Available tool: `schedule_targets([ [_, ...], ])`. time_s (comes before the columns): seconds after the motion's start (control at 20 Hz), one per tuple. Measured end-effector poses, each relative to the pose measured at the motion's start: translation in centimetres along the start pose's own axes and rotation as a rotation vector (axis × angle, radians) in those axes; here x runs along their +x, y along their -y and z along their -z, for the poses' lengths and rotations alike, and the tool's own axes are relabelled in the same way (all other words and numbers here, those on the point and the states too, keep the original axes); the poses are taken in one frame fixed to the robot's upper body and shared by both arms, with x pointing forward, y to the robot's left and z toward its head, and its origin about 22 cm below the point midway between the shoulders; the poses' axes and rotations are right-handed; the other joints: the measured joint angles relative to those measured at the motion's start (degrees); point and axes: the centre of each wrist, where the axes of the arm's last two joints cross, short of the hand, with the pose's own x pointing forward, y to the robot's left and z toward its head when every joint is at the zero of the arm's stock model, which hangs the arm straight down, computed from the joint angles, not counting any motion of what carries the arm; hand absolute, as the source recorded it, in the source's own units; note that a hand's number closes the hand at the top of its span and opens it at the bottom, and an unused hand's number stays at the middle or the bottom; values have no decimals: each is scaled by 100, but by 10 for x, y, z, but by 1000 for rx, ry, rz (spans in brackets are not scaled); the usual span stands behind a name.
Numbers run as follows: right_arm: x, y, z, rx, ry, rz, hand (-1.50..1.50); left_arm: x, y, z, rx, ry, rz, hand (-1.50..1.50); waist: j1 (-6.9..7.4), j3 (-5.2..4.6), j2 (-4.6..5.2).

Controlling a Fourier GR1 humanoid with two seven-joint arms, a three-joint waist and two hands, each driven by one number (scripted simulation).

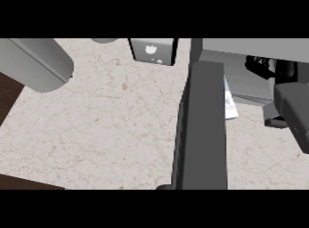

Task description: Pick up the milk, place it into the microwave and close the microwave

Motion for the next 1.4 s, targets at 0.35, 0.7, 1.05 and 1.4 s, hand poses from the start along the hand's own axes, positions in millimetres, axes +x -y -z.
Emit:
schedule_targets([
  [0.35, 4, 13, 9, -27, -2, -12, 150, -1, -3, 5, -9, 0, 9, -150, 94, 5, 57],
  [0.7, 5, 18, 12, -46, -5, -6, 150, 1, -7, 10, -12, -10, 46, -150, 140, 8, 99],
  [1.05, 6, 21, 14, -77, -16, -34, -150, 0, -9, 16, -28, -18, 62, -150, 190, 3, 130],
  [1.4, 27, -8, 20, 52, 30, 83, -150, -4, -10, 20, -37, -27, 63, -150, 263, -4, 81],
])
